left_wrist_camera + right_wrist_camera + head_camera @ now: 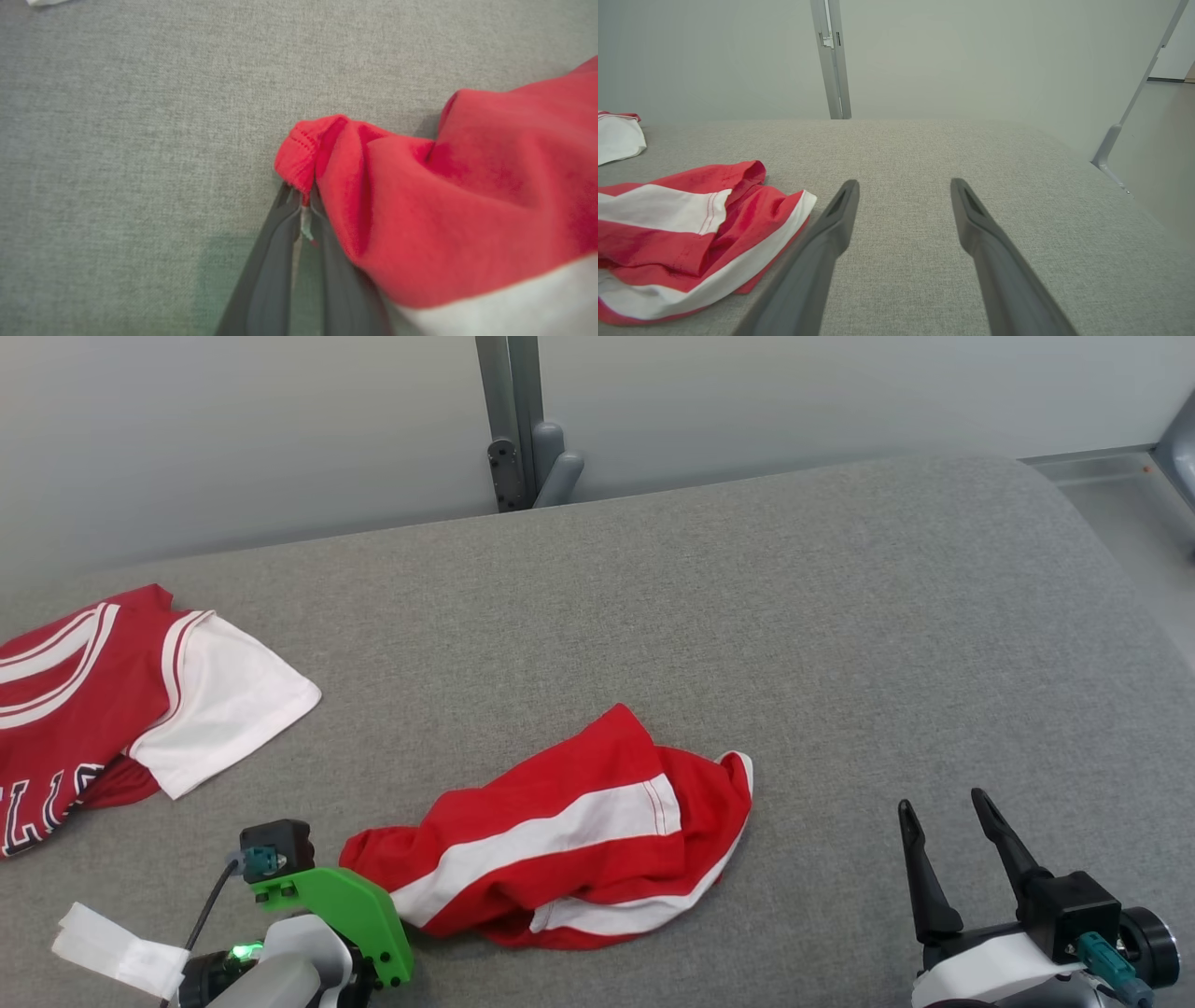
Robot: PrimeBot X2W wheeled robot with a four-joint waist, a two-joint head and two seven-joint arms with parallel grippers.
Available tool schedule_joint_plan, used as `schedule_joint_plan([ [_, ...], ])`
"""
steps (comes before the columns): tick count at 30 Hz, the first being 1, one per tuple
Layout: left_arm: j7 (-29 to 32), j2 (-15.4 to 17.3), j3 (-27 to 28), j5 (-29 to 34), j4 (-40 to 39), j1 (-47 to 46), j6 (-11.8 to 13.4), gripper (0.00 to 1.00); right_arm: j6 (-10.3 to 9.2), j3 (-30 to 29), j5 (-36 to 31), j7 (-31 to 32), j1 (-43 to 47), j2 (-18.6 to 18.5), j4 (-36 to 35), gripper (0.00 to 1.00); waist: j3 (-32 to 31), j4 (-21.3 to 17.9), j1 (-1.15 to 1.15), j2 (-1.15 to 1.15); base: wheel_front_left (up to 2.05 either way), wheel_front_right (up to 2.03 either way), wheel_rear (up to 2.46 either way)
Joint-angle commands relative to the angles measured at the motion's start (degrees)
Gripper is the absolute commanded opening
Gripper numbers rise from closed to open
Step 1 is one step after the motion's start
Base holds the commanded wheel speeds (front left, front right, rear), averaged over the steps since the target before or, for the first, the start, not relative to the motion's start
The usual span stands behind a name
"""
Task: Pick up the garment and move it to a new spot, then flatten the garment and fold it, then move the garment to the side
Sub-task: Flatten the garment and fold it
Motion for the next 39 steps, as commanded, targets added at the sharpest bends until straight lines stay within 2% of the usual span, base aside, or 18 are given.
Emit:
schedule_joint_plan([
  [1,-0.7,-0.2,0.2,0.3,1.0,-0.7,-0.5,0.75,-0.06,0.1,0.3,-0.2,0.2,-0.1,0.2,1.0,0.1,-0.4,0.0,0.65,0.0,0.0,0.0],
  [2,-1.1,-0.4,0.3,0.4,1.6,-0.7,-0.8,1.0,-0.06,0.0,0.4,-0.2,0.3,-0.2,0.2,1.0,0.1,-0.5,0.0,0.65,0.0,0.0,0.0],
  [7,-3.4,0.1,1.2,-0.2,2.5,0.3,-2.0,1.0,-0.06,-0.7,0.3,-0.2,0.9,-0.1,0.0,1.0,0.0,-0.8,0.0,0.65,0.0,0.0,0.0],
  [12,-5.8,1.7,2.5,-0.5,1.1,2.1,-2.1,1.0,-0.06,-1.2,0.3,-0.2,0.9,-0.1,-0.3,1.0,0.0,-0.7,0.0,0.65,0.0,0.0,0.0],
  [22,-10.5,5.9,6.5,-1.9,-10.6,11.4,-0.2,1.0,-0.06,-2.8,-0.5,-0.2,1.0,-0.1,-2.3,1.0,-0.6,0.7,0.0,0.65,0.0,0.0,0.0],
  [26,-11.6,7.3,7.8,3.0,-16.9,15.3,0.8,1.0,-0.06,-4.0,-1.0,-0.2,1.4,-0.1,-3.7,1.0,-1.1,2.0,0.0,0.65,0.0,0.0,0.0],
  [30,-11.6,6.6,13.1,11.1,-23.0,19.8,0.9,1.0,-0.06,-5.0,-1.6,-0.2,2.1,-0.4,-4.7,1.0,-1.9,3.5,0.0,0.65,0.0,0.0,0.0],
  [35,-11.6,4.1,22.8,23.2,-28.6,26.3,-1.4,1.0,-0.06,-5.5,-1.9,-0.2,2.4,-0.8,-5.7,1.0,-2.9,4.9,0.0,0.65,0.0,0.0,0.0],
  [39,-11.6,-0.1,31.8,33.7,-32.8,32.8,-5.6,1.0,-0.06,-5.6,-1.8,-0.2,3.1,-0.8,-6.3,1.0,-3.9,5.3,0.0,0.65,0.0,0.0,0.0],
])
